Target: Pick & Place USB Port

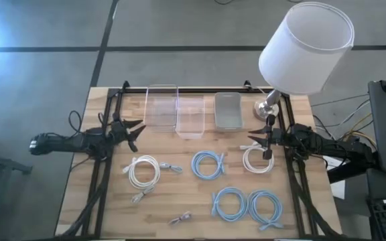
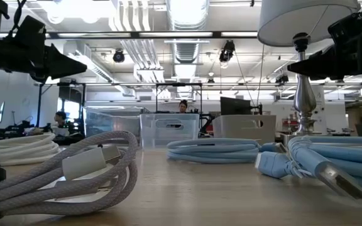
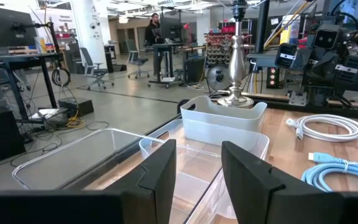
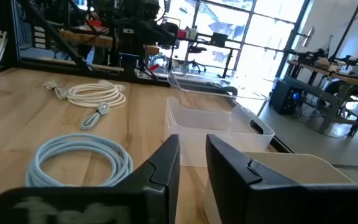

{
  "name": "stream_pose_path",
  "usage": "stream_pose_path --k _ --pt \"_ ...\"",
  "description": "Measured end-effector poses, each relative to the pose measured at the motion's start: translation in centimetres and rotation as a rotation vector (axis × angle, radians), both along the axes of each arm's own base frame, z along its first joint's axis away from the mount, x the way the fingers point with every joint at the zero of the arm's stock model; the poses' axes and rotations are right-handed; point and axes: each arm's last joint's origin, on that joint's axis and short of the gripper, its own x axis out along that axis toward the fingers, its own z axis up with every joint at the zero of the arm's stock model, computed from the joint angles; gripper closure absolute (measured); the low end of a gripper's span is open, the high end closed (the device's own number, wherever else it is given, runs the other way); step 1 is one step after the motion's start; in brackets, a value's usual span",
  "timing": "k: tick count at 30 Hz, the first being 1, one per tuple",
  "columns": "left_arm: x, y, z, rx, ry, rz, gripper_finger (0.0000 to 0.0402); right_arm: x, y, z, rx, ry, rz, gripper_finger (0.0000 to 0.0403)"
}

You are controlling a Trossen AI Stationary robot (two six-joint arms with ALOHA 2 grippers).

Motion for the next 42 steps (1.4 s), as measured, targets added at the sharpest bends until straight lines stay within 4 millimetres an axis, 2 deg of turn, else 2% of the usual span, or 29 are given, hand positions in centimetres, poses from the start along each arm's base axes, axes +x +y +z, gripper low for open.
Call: stream_pose_path --k 20,33,42 --pt "0.00 0.00 0.00 0.000 0.000 0.000 0.0268 0.00 0.00 0.00 0.000 0.000 0.000 0.0316" --pt "0.00 -0.01 0.00 0.000 0.000 -0.001 0.0268 0.00 0.00 0.02 0.000 -0.001 0.000 0.0335" --pt "0.00 -0.01 -0.01 0.000 0.000 0.000 0.0268 0.00 0.00 0.00 0.000 0.000 0.000 0.0324"
